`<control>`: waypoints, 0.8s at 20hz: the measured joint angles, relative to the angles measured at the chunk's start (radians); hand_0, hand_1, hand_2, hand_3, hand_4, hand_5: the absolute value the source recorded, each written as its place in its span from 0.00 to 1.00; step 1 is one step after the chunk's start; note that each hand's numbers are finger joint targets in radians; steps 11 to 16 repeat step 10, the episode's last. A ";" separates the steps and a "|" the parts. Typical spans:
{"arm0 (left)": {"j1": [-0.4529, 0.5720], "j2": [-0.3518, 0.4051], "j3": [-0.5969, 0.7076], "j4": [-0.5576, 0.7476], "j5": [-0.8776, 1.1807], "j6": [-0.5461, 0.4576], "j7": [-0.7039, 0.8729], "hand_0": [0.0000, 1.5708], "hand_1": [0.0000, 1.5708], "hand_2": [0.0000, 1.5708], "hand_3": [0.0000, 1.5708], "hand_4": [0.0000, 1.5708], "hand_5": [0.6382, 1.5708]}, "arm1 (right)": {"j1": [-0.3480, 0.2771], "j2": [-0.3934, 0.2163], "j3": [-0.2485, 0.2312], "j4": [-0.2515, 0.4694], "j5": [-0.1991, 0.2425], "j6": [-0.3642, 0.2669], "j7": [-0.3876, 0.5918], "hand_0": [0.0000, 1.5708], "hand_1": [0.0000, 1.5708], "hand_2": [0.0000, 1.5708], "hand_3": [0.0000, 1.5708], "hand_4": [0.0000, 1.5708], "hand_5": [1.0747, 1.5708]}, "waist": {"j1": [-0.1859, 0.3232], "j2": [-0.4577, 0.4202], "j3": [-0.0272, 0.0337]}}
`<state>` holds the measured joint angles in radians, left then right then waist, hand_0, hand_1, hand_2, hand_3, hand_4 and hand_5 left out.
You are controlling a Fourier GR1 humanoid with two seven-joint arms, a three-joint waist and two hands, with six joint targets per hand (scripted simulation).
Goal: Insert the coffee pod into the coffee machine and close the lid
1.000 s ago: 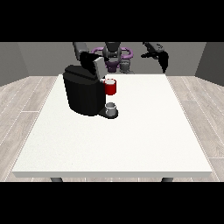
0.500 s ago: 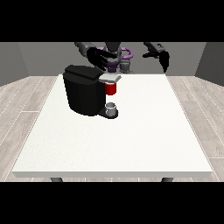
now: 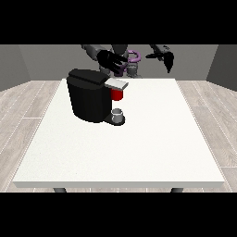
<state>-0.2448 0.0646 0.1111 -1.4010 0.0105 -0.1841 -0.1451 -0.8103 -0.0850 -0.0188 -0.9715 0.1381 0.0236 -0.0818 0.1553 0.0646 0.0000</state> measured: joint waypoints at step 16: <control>0.067 0.009 0.029 0.064 0.010 0.010 -0.041 0.00 0.00 0.00 0.00 0.12 1.00 | 0.238 0.074 0.137 -0.130 -0.138 0.016 -0.094 0.00 0.00 0.00 0.00 0.10 1.00 | -0.093 -0.115 -0.0001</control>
